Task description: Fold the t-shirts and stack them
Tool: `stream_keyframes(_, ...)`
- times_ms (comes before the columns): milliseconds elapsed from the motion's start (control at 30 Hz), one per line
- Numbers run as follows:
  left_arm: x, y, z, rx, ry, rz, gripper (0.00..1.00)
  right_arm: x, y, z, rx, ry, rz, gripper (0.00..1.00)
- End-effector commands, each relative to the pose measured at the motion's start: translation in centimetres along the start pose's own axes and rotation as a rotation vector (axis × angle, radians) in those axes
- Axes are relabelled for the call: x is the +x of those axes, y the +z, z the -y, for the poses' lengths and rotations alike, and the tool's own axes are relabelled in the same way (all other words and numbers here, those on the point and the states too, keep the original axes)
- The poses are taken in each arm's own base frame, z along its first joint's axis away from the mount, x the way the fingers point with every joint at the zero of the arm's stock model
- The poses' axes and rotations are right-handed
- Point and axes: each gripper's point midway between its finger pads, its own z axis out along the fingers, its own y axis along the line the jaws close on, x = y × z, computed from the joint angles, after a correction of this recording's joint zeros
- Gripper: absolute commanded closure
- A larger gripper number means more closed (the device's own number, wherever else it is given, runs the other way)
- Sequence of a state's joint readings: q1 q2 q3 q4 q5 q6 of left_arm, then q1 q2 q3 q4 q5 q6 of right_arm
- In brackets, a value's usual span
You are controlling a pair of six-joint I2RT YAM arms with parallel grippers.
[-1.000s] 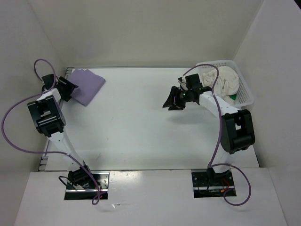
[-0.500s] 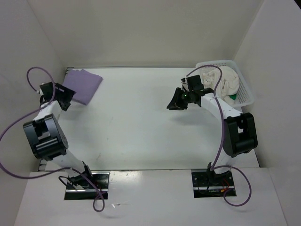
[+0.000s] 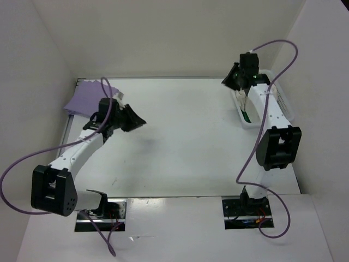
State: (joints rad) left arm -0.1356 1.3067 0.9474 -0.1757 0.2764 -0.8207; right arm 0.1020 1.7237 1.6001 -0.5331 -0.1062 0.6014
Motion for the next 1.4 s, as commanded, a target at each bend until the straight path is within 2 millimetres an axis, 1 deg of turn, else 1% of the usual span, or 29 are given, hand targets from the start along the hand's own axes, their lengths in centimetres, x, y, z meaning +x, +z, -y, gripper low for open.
stream_keyframes(0, 8.1, -0.2, 2.8, 0.14, -0.001, -0.279, 0.65, -7.5, 0.3, 5.9, 0.322, -0.047, 0.18, 0.7)
stream_keyframes(33, 9.3, -0.3, 3.7, 0.177, 0.013, -0.323, 0.65, -8.7, 0.3, 7.0, 0.375, -0.05, 0.205, 0.57)
stream_keyframes(67, 10.9, -0.4, 4.2, 0.196, 0.048, -0.356, 0.65, -10.5, 0.2, 8.2, 0.427, -0.035, 0.236, 0.5)
stream_keyframes(100, 11.2, -0.3, 4.3, 0.194, 0.066, -0.356, 0.65, -11.8, -0.1, 9.5, 0.494, -0.05, 0.28, 0.38)
stream_keyframes(133, 11.5, -0.4, 3.9, 0.188, 0.064, -0.361, 0.65, -13.1, -0.5, 9.2, 0.503, -0.048, 0.319, 0.34)
stream_keyframes(167, 11.9, -0.4, 4.0, 0.194, 0.07, -0.365, 0.65, -13.2, 0.2, 10.6, 0.545, -0.051, 0.312, 0.31)
stream_keyframes(200, 12.0, -0.6, 3.8, 0.198, 0.084, -0.363, 0.65, -13.6, 0.5, 11.3, 0.567, -0.046, 0.32, 0.28)
stream_keyframes(233, 12.0, -0.6, 3.8, 0.2, 0.093, -0.362, 0.63, -14.0, 0.8, 11.1, 0.558, -0.067, 0.315, 0.24)
stream_keyframes(267, 11.9, -0.6, 3.3, 0.188, 0.095, -0.362, 0.61, -14.1, 1.3, 11.7, 0.572, -0.063, 0.305, 0.24)
stream_keyframes(300, 11.4, -0.6, 3.2, 0.184, 0.106, -0.354, 0.6, -12.7, 2.8, 13.0, 0.608, -0.071, 0.24, 0.23)
stream_keyframes(367, 11.1, -0.7, 3.5, 0.193, 0.119, -0.346, 0.57, -12.7, 3.3, 13.3, 0.618, -0.097, 0.22, 0.23)
stream_keyframes(467, 11.2, -0.1, 2.7, 0.175, 0.118, -0.355, 0.56, -11.8, 3.9, 14.5, 0.659, -0.103, 0.201, 0.23)
stream_keyframes(633, 11.1, 0.3, 2.5, 0.171, 0.1, -0.362, 0.56, -11.5, 4.5, 15.1, 0.674, -0.105, 0.195, 0.23)
stream_keyframes(700, 11.1, 0.5, 2.4, 0.169, 0.089, -0.363, 0.56, -10.9, 5.2, 16.4, 0.705, -0.104, 0.171, 0.38)
stream_keyframes(767, 11.0, 0.6, 2.6, 0.176, 0.093, -0.356, 0.56, -11.1, 5.2, 16.1, 0.693, -0.102, 0.175, 0.51)
stream_keyframes(800, 11.3, 0.6, 2.3, 0.168, 0.079, -0.363, 0.56, -11.1, 5.2, 16.1, 0.693, -0.102, 0.175, 0.71)
stream_keyframes(867, 11.1, 0.6, 2.5, 0.174, 0.082, -0.357, 0.52, -10.9, 5.0, 15.7, 0.672, -0.099, 0.172, 0.86)
stream_keyframes(900, 11.3, 0.5, 2.7, 0.188, 0.081, -0.371, 0.5, -11.2, 4.6, 15.5, 0.665, -0.098, 0.186, 0.9)
stream_keyframes(933, 11.3, 0.7, 2.6, 0.189, 0.081, -0.371, 0.49, -12.0, 3.8, 14.4, 0.633, -0.093, 0.212, 0.95)
stream_keyframes(967, 11.1, 0.7, 2.9, 0.195, 0.084, -0.365, 0.47, -12.0, 3.5, 14.2, 0.622, -0.082, 0.214, 1.0)
stream_keyframes(1000, 11.1, 0.7, 2.9, 0.195, 0.084, -0.365, 0.47, -12.4, 3.0, 13.8, 0.615, -0.07, 0.23, 1.0)
stream_keyframes(1033, 10.8, 0.7, 2.8, 0.191, 0.079, -0.358, 0.45, -13.2, 1.6, 12.6, 0.585, -0.066, 0.258, 1.0)
stream_keyframes(1100, 10.1, 0.7, 3.5, 0.205, 0.087, -0.344, 0.42, -14.5, -0.2, 10.2, 0.497, -0.037, 0.305, 1.0)
stream_keyframes(1133, 10.1, 0.7, 3.4, 0.207, 0.097, -0.343, 0.4, -16.1, -3.0, 8.0, 0.432, -0.023, 0.373, 1.0)
stream_keyframes(1167, 9.5, 0.6, 3.6, 0.206, 0.094, -0.331, 0.39, -16.4, -4.1, 7.0, 0.391, -0.023, 0.391, 1.0)
stream_keyframes(1233, 8.9, 0.5, 4.3, 0.219, 0.109, -0.319, 0.37, -17.2, -6.7, 3.9, 0.261, 0.004, 0.436, 1.0)
stream_keyframes(1267, 8.3, 0.7, 4.1, 0.214, 0.102, -0.31, 0.37, -18.1, -9.7, 1.8, 0.188, 0.01, 0.485, 1.0)
stream_keyframes(1333, 7.4, 0.7, 3.8, 0.203, 0.089, -0.292, 0.37, -17.7, -11.7, -2.1, 0.003, 0.019, 0.461, 1.0)
stream_keyframes(1367, 6.2, 0.7, 3.7, 0.2, 0.081, -0.265, 0.34, -18.2, -14.5, -4.8, -0.107, 0.013, 0.49, 1.0)
